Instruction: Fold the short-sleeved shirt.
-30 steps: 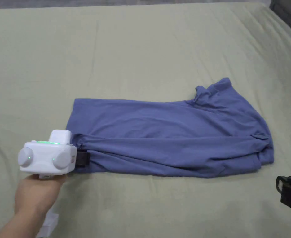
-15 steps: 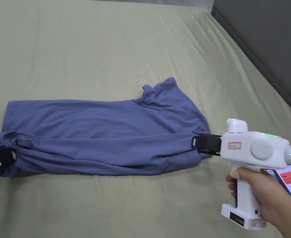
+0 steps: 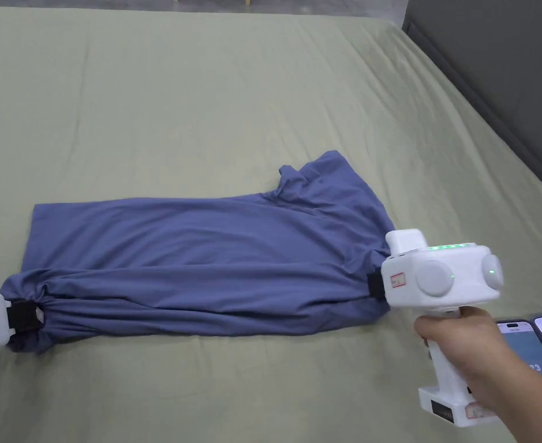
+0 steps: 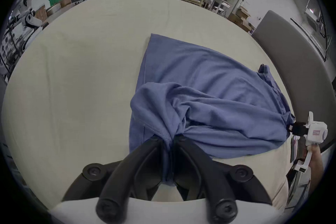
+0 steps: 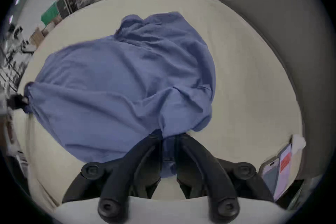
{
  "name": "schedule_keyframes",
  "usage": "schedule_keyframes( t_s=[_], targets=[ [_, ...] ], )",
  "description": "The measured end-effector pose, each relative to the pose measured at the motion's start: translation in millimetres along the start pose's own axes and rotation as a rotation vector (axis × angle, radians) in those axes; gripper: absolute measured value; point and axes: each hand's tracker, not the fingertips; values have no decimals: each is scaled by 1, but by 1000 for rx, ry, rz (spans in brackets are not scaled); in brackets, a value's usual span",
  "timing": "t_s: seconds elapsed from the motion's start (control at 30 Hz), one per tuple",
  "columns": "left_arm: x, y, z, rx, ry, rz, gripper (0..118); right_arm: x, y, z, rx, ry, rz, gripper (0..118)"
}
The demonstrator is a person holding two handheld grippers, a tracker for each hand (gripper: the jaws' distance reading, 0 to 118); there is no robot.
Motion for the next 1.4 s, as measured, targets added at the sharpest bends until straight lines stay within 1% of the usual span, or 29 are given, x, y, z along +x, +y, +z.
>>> schedule_keyframes(
  t_s=[0.03, 0.07, 0.1, 0.17, 0.23, 0.33, 0.43, 0.6, 0.63, 0.7, 0.83, 0.93, 0.97, 1.03, 1.1, 1.17, 1.2, 1.23, 1.27, 1.3, 1.33, 1.37, 1.4],
  targets=[
    [-1, -1, 5, 1, 1, 0, 7, 5, -2, 9, 17, 13, -38, 16],
    [-4, -1, 11, -1, 1, 1, 7, 9, -4, 20, 29, 21, -54, 16],
    [-6, -2, 19, -6, -20, 6, 7, 32, 0, 23, 17, 38, -62, 16],
    [-9, -7, 36, -12, -38, 7, 7, 46, -4, 44, -4, 65, -90, 16],
    [-13, -14, 55, -12, -63, 1, 7, 41, -16, 74, -4, 86, -87, 16],
    [-22, -28, 80, -22, -108, 26, 7, 47, -34, 102, -12, 104, -93, 14],
    [-29, -50, 100, -38, -124, 43, 7, 55, -54, 119, -38, 130, -131, 13],
    [-43, -87, 114, -66, -129, 83, 7, 56, -91, 131, -89, 137, -148, 13],
    [-42, -97, 116, -73, -121, 94, 7, 57, -97, 130, -98, 146, -155, 13],
    [-41, -113, 116, -102, -105, 108, 7, 57, -107, 128, -110, 131, -168, 13],
    [-45, -133, 89, -162, -80, 157, 7, 60, -117, 95, -152, 119, -188, 13],
    [-47, -137, 66, -184, -46, 140, 7, 58, -119, 65, -196, 67, -156, 13],
    [-48, -137, 60, -186, -45, 126, 7, 57, -122, 55, -223, 51, -124, 13],
    [-53, -138, 56, -185, -60, 133, 7, 57, -128, 38, -236, 51, -118, 13],
    [-54, -138, 60, -187, -76, 158, 8, 56, -126, 38, -228, 48, -112, 13],
    [-52, -136, 62, -190, -80, 149, 12, 62, -123, 39, -234, 51, -115, 19],
    [-48, -133, 72, -188, -80, 141, 12, 64, -120, 44, -239, 64, -101, 19],
    [-44, -127, 84, -175, -73, 131, 29, 66, -113, 53, -234, 75, -66, 36],
    [-41, -119, 98, -120, -35, 117, 89, 66, -106, 66, -242, 50, -45, 82],
    [-38, -112, 115, -49, -37, 109, 118, 66, -99, 82, -209, 38, -13, 115],
    [-38, -104, 142, 73, -85, 130, 118, 65, -89, 104, -135, 58, -5, 118],
    [-34, -92, 155, 148, -129, 144, 118, 63, -78, 122, -4, 85, 26, 115],
    [-30, -85, 165, 204, -151, 164, 118, 48, -69, 143, 41, 71, 33, 117]
  ],
)
